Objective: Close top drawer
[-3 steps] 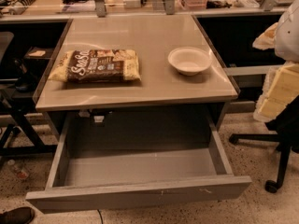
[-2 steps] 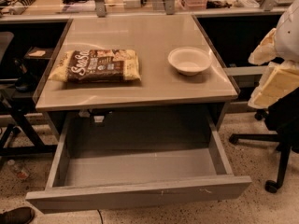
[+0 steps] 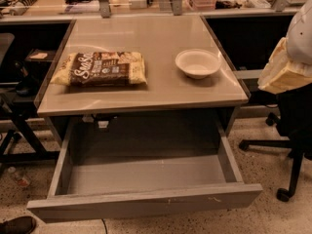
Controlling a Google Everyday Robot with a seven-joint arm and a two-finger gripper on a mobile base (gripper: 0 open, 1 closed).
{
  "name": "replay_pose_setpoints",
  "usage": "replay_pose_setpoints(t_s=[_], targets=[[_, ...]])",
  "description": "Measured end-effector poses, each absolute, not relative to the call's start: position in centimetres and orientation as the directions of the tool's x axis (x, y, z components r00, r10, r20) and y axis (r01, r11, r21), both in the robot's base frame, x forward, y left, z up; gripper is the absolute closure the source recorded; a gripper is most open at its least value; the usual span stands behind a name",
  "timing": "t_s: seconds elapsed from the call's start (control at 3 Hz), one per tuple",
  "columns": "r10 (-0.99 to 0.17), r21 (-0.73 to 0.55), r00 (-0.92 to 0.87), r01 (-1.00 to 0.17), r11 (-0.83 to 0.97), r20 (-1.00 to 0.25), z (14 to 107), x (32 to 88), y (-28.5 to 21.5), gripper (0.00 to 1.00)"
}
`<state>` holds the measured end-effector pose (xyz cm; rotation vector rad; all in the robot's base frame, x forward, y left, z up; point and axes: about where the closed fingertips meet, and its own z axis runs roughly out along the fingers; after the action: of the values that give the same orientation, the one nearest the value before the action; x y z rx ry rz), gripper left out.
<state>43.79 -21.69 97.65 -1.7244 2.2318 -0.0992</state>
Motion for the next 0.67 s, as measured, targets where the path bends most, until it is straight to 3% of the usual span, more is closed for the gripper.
replay_pose_setpoints(t_s=[0.33,0.67], targets=[[-0.953,-0.249,-0.222,-0.93,0.27,-0.206,97.8,43.7,-21.8,1.0],[-0.944,-0.205,-0.278,-0.928,0.312,-0.18,97.4,40.2,-22.4,1.0]])
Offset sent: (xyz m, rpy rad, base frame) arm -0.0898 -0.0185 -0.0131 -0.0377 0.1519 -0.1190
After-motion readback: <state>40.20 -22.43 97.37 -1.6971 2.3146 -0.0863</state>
